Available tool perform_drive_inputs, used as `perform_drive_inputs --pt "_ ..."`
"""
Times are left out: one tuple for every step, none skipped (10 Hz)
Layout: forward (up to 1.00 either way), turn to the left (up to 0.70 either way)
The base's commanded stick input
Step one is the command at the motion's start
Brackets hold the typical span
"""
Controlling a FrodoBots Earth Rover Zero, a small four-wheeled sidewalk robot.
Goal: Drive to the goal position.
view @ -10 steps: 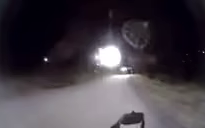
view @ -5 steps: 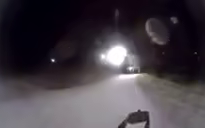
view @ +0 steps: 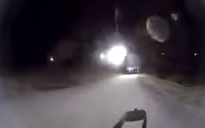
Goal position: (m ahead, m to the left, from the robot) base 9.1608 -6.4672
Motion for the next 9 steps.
perform_drive_inputs --pt "1.0 0.0" --pt "1.0 0.0" --pt "1.0 0.0" --pt "1.0 0.0" --pt "1.0 0.0" --pt "1.0 0.0" --pt "1.0 0.0" --pt "1.0 0.0" --pt "1.0 0.0"
